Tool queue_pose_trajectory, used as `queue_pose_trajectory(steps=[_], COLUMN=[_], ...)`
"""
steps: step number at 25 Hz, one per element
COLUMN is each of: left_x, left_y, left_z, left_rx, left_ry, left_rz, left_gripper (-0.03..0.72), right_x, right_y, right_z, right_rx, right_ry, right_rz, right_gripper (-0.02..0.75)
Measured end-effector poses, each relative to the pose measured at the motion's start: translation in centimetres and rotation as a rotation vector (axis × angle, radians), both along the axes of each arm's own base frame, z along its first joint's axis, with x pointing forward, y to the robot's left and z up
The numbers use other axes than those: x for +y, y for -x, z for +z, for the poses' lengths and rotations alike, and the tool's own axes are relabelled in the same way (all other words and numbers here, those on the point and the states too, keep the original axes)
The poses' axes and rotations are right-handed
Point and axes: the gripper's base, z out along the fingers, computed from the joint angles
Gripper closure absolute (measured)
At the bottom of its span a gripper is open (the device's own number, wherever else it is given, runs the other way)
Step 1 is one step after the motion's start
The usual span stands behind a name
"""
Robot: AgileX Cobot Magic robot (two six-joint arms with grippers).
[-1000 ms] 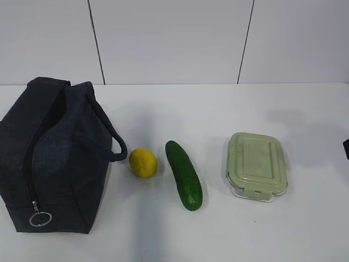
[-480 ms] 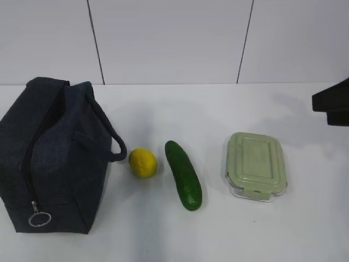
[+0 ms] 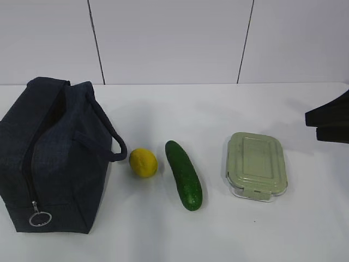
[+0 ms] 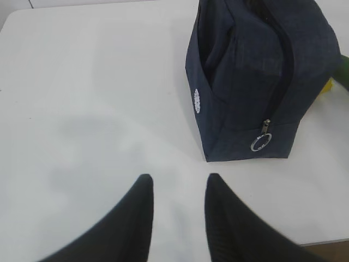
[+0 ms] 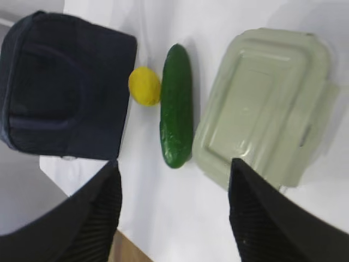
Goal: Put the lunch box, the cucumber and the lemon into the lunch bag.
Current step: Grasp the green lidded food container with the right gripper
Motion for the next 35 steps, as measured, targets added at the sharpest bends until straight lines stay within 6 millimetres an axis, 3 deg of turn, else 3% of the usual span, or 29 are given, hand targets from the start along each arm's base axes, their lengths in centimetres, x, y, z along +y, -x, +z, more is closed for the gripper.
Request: queue_pose_trajectory(steps=[6,10,13,29,35], left_x=[0.0,0.0,0.0,0.0,0.0], left_y=[0.0,0.0,0.0,0.0,0.0], left_z=[0.0,0.0,0.0,0.0,0.0], left_rx=[0.0,0.0,0.0,0.0,0.0], left_ry=[0.0,0.0,0.0,0.0,0.0], left_rz=[0.0,0.0,0.0,0.0,0.0], left_gripper=[0.449,0.449,0.449,0.449,0.449], right_x=[-3.0,-3.8,-4.0,-4.0,-4.1], right_y=[-1.7,-2.9,-3.3,-3.7,-4.0], right_z=[-3.9,-7.2,-8.6,-8.9,-10.3], right_rx=[0.092,0.186,0.229,0.243,0.261], right_ry=[-0.071,-0.105,-0.121,-0.165,-0.209], right_rz=[-0.087,-0.091,-0.1,-0.141,-0.167], right_gripper=[0.265,0.265,0.265,0.265,0.265])
